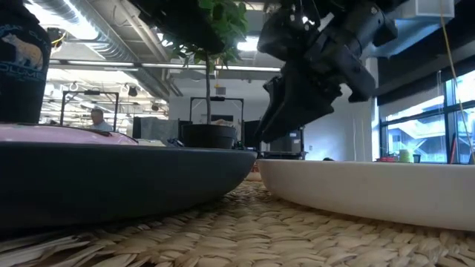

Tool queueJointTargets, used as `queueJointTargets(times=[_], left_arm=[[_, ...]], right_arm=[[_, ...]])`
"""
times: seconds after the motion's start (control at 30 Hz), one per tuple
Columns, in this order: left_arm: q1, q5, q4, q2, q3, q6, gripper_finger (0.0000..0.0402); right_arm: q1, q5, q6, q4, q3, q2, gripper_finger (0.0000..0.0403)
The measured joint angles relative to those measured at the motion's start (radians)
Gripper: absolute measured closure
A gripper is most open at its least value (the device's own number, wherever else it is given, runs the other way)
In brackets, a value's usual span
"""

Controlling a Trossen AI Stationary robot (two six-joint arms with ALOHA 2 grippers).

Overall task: Pick & Place donuts
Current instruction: Put the small brown donut on the white plate

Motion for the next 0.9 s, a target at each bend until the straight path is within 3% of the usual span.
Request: queueJointTargets(times=[0.57, 0.9], left_arm=[[0.002, 0.037, -0.007, 0.0, 0.0, -0.003, 0.0272], [0.002, 0.046, -0.007, 0.001, 0.0, -0.003, 0.0272]], right_arm=[[-0.031, 0.002, -0.027, 0.114, -0.028, 0.118, 0.0273], [-0.034, 0.005, -0.023, 0.101, -0.028, 0.106, 0.0358]])
